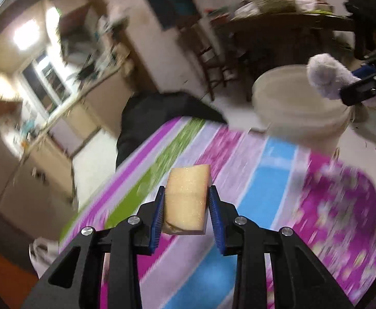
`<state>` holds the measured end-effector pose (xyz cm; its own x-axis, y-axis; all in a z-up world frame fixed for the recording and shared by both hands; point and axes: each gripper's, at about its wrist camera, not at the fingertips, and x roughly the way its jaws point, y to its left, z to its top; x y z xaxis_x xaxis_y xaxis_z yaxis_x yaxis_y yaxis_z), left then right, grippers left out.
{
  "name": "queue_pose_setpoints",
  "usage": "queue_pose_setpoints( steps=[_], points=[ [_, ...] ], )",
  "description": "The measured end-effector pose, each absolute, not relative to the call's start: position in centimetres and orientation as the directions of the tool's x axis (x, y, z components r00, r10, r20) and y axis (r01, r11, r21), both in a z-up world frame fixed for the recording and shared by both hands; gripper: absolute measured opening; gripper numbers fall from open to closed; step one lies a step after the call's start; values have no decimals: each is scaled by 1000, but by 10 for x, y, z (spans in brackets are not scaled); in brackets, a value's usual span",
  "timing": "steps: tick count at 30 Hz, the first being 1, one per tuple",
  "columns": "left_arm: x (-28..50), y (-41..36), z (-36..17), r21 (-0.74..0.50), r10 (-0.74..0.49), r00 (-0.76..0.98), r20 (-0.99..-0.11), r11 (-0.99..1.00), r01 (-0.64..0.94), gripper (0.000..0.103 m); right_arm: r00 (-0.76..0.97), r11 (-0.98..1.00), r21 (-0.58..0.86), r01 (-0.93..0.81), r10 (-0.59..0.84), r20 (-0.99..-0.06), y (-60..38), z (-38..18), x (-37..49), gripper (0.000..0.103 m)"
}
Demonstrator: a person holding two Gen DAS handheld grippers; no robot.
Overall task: Collect trash
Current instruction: 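Carry the sponge and towel ball over the white bucket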
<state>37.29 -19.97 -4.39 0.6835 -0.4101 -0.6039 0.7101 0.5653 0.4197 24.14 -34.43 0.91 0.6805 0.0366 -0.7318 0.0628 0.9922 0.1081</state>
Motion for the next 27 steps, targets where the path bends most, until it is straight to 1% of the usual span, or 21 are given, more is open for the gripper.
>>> queue_pose_setpoints(
  steps=[5, 9, 13, 17, 21, 27],
  points=[
    [351, -285, -19, 462, -492, 662, -566, 476, 748, 34, 647, 980, 69, 187, -70, -759, -407, 25, 230, 24],
    [340, -347, -7, 475, -535, 634, -558, 421, 773, 34, 596, 961, 28, 274, -146, -790, -451, 30, 228, 24],
    [335, -396, 1, 494, -559, 623, -546, 386, 779, 34, 536, 942, -14, 335, -203, -819, -484, 25, 229, 24],
    [341, -441, 4, 496, -568, 615, -547, 372, 785, 34, 489, 925, -32, 378, -229, -842, -507, 16, 236, 24],
    [353, -478, 1, 495, -564, 603, -565, 353, 794, 34, 461, 923, -25, 384, -215, -861, -516, 7, 242, 24],
    [378, -515, -11, 444, -533, 544, -648, 315, 839, 34, 418, 926, -37, 376, -205, -885, -525, 2, 265, 24]
  ],
)
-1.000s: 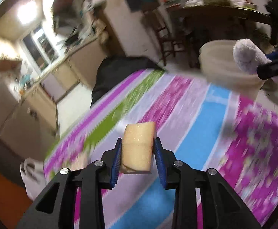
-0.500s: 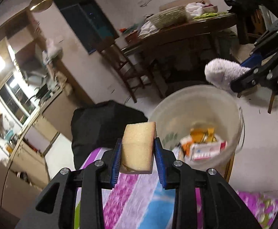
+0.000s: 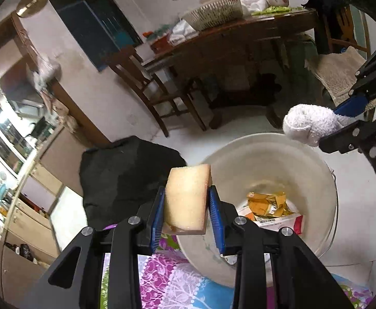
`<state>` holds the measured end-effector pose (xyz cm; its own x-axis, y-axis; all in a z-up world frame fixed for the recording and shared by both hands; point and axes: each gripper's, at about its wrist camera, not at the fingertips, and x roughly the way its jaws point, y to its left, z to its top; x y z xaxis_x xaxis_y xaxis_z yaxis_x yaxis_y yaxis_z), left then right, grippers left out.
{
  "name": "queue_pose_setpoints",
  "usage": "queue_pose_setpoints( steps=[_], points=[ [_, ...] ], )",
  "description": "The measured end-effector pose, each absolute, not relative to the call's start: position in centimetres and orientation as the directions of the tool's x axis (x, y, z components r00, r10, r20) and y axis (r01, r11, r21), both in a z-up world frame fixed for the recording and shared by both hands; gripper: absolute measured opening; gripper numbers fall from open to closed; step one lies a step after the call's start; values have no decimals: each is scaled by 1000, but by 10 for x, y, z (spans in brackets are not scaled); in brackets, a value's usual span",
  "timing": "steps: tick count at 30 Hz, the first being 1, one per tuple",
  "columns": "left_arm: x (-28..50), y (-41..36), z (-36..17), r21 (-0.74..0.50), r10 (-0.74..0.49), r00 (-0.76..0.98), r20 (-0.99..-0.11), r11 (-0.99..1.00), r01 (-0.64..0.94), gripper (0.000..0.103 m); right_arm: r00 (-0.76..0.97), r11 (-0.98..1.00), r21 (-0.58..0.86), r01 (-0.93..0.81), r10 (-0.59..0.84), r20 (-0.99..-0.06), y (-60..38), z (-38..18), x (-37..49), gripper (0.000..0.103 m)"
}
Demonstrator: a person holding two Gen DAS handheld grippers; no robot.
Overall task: Collect trash
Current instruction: 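Carry the sponge and towel ball over the white bucket, then open both grippers to drop the sponge and towel ball into the bucket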
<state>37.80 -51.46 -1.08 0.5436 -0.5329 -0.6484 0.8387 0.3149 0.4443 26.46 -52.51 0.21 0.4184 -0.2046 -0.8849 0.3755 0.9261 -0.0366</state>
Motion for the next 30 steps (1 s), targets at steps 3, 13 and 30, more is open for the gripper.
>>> queue_pose_setpoints(
  steps=[3, 13, 30],
  points=[
    [395, -527, -15, 391, -512, 495, -702, 303, 869, 33, 396, 926, -48, 374, -206, -895, -529, -1, 274, 24],
    [454, -546, -45, 201, -434, 310, -846, 278, 939, 33, 321, 926, -40, 375, -170, -932, -535, -24, 291, 24],
    [477, -540, -86, 109, -399, 235, -886, 313, 944, 42, 311, 920, 36, 390, -95, -946, -554, -41, 316, 55]
  ],
)
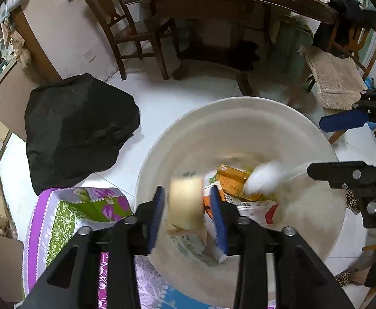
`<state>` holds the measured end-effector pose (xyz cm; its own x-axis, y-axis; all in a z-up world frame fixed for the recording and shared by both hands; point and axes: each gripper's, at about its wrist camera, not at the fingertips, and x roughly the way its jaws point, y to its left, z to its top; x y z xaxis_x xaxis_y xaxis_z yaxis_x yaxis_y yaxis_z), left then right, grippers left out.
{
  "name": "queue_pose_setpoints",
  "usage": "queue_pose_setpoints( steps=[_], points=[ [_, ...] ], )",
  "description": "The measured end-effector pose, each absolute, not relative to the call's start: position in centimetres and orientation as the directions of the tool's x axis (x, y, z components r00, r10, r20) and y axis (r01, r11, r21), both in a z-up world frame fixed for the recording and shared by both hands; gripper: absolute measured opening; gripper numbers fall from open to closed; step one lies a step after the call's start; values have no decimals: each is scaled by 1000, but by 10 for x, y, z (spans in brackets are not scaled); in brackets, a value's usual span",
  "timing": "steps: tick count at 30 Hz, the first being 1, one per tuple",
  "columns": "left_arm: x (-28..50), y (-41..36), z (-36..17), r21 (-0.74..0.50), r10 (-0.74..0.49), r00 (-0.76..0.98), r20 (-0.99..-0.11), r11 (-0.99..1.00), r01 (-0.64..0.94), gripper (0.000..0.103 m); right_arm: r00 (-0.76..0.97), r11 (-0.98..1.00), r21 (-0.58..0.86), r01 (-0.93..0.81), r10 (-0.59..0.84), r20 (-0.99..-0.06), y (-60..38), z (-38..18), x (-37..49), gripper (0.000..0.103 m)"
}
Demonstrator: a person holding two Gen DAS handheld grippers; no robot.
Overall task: Collect trash
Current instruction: 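Open both grippers to drop the sponge and towel ball into the bucket, then move both tools back over the table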
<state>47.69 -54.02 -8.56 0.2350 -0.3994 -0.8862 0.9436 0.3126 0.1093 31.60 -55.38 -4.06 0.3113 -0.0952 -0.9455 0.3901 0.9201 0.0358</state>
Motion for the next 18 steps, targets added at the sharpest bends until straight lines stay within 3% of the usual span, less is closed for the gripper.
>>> queue_pose_setpoints(
  steps=[14, 18],
  points=[
    [473, -510, -79, 93, -456, 262, -851, 361, 928, 42, 326, 927, 3, 375, -129, -937, -541, -38, 313, 55],
    [466, -452, -78, 116, -512, 381, -770, 475, 872, 46, 486, 939, -73, 337, -240, -841, -504, -21, 303, 55]
  ],
)
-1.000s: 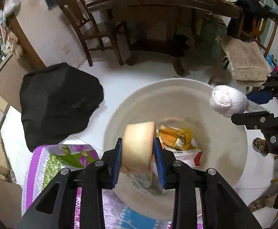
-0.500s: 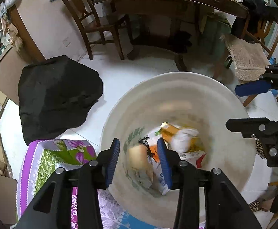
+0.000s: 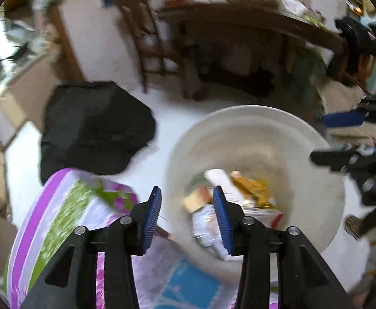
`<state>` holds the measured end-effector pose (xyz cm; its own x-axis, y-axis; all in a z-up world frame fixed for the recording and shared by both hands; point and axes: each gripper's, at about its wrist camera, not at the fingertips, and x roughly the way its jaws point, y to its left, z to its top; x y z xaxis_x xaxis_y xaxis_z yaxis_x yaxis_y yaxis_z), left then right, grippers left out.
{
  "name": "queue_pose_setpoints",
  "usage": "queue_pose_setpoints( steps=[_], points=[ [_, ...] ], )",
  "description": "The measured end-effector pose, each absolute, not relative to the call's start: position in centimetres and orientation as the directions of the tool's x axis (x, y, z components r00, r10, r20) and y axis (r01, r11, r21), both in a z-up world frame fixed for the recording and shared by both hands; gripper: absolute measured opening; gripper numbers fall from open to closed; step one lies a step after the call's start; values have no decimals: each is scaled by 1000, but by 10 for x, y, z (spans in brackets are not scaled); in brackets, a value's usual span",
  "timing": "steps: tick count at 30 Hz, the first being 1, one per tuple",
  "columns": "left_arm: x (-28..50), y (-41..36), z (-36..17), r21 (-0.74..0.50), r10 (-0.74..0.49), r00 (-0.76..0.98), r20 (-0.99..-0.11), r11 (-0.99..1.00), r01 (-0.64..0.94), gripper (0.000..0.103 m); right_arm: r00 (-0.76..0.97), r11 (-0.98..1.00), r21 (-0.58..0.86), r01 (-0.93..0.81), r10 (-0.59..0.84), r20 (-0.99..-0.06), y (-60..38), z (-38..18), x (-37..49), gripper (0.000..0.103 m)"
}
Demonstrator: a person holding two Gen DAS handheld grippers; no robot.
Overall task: Collect trash
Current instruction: 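Move both tools back over the table, then grasp the clear grain bag with the left gripper while the right grasps the white cloth bundle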
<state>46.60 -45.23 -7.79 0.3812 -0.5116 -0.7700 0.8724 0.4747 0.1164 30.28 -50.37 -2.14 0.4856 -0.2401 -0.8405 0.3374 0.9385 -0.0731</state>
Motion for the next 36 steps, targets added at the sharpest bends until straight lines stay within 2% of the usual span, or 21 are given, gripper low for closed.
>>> queue_pose_setpoints(
  steps=[5, 9, 12, 15, 17, 19, 20, 22, 24, 27, 33, 34, 36],
  points=[
    [450, -363, -90, 228, -505, 549, -665, 563, 794, 58, 695, 954, -121, 276, -285, -660, -427, -18, 284, 55],
    [451, -266, -102, 228, -452, 632, -629, 671, 706, 61, 784, 981, -85, 177, -193, -590, -363, -38, 281, 55],
    [453, -196, -102, 241, -359, 717, -597, 772, 588, 63, 788, 996, -24, 88, -84, -610, -321, -60, 294, 55],
    [460, -123, -95, 214, -279, 776, -566, 859, 465, 71, 758, 998, 68, 10, 37, -651, -293, -78, 311, 55],
    [467, -81, -92, 198, -267, 782, -563, 875, 441, 80, 733, 988, 151, -32, 126, -669, -278, -85, 324, 55],
    [476, -45, -92, 198, -275, 771, -574, 867, 457, 84, 716, 978, 203, -57, 181, -674, -261, -89, 337, 55],
    [483, -29, -95, 207, -266, 771, -579, 867, 454, 84, 711, 974, 217, -73, 203, -673, -250, -90, 344, 56],
    [501, -3, -105, 202, -226, 756, -614, 881, 428, 85, 704, 970, 222, -99, 226, -674, -223, -91, 359, 67],
    [513, 13, -111, 150, -225, 732, -644, 900, 408, 85, 692, 966, 230, -118, 246, -679, -207, -94, 377, 68],
    [524, 27, -121, 23, -285, 691, -664, 916, 400, 85, 668, 971, 208, -118, 232, -707, -190, -102, 405, 68],
    [541, 0, -135, 68, -244, 686, -686, 917, 394, 86, 623, 977, 174, -127, 215, -752, -167, -116, 449, 66],
    [548, -9, -141, 60, -239, 673, -700, 920, 388, 85, 617, 979, 163, -123, 204, -760, -167, -120, 454, 60],
    [560, -13, -151, 50, -215, 643, -735, 929, 368, 78, 596, 980, 159, -120, 199, -778, -165, -125, 461, 54]
  ],
)
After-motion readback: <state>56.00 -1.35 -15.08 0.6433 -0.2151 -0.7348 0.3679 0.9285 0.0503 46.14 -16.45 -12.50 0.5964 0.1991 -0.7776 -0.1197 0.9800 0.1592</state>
